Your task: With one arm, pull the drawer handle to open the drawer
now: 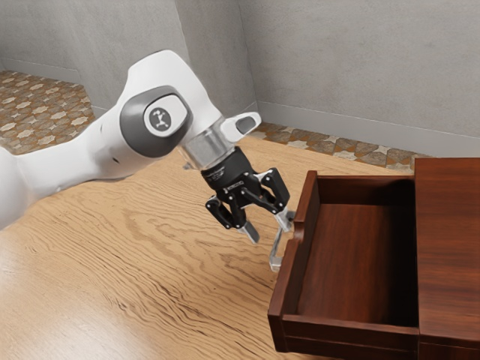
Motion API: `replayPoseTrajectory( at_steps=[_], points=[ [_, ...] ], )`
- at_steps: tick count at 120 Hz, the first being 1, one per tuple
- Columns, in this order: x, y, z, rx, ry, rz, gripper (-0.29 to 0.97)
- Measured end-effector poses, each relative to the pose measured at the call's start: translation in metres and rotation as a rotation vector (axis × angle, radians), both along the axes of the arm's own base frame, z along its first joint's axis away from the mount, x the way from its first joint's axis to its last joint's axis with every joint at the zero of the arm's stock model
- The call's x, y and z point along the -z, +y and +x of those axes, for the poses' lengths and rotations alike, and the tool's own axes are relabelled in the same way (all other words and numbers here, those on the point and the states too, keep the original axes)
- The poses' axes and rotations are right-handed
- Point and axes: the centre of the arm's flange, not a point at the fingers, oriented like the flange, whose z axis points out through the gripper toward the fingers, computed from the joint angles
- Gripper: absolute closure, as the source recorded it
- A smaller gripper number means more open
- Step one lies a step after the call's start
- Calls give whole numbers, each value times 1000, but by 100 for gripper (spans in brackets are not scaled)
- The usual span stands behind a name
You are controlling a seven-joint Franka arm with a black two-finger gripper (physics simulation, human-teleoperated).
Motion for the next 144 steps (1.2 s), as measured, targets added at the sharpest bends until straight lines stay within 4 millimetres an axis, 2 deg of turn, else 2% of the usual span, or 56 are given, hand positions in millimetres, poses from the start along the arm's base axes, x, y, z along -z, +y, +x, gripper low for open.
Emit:
replayPoseTrajectory(
  at_steps=[18,70,118,144],
  points=[
    [4,2,-4,27,14,25,26],
    [-7,4,-19,144,16,120,27],
    [-7,-3,-22,201,14,124,24],
    [-17,-4,-23,209,-15,125,18]
  ],
)
